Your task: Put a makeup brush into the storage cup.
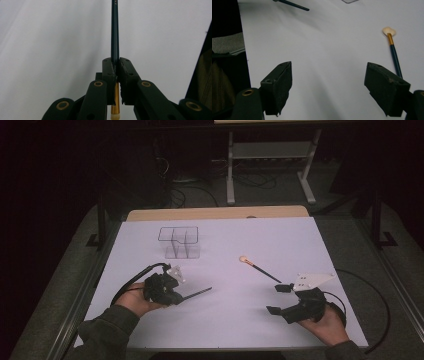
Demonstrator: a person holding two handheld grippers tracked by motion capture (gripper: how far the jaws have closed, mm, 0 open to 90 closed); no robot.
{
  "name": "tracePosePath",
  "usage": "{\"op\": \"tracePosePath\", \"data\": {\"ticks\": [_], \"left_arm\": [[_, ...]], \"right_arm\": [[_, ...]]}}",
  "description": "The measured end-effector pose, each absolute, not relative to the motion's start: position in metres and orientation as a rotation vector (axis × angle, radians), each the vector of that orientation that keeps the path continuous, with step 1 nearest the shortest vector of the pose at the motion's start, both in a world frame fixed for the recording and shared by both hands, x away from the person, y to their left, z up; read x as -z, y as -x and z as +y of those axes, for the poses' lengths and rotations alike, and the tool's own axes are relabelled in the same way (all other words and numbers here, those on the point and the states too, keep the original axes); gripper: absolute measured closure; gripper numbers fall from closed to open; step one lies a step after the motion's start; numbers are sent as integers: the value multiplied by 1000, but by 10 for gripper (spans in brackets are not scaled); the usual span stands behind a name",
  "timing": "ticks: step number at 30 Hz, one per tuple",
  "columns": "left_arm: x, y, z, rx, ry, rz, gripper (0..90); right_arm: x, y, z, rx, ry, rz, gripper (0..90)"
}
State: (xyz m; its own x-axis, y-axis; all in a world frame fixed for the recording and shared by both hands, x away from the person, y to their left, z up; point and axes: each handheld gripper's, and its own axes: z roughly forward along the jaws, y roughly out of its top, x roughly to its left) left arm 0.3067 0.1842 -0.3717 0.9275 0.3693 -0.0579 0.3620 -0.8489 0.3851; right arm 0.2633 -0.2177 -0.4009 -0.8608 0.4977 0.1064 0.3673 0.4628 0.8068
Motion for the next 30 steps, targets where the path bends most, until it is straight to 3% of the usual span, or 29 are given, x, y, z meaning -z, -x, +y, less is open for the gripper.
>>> {"op": "tracePosePath", "data": {"ticks": [18, 30], "left_arm": [[341, -291, 164, -57, -2664, 353, 835], [329, -284, 155, -57, -2653, 265, 835]], "right_arm": [[347, -289, -153, -1275, -446, 2761, 282], [335, -300, -115, -1211, -261, 2886, 332]]}}
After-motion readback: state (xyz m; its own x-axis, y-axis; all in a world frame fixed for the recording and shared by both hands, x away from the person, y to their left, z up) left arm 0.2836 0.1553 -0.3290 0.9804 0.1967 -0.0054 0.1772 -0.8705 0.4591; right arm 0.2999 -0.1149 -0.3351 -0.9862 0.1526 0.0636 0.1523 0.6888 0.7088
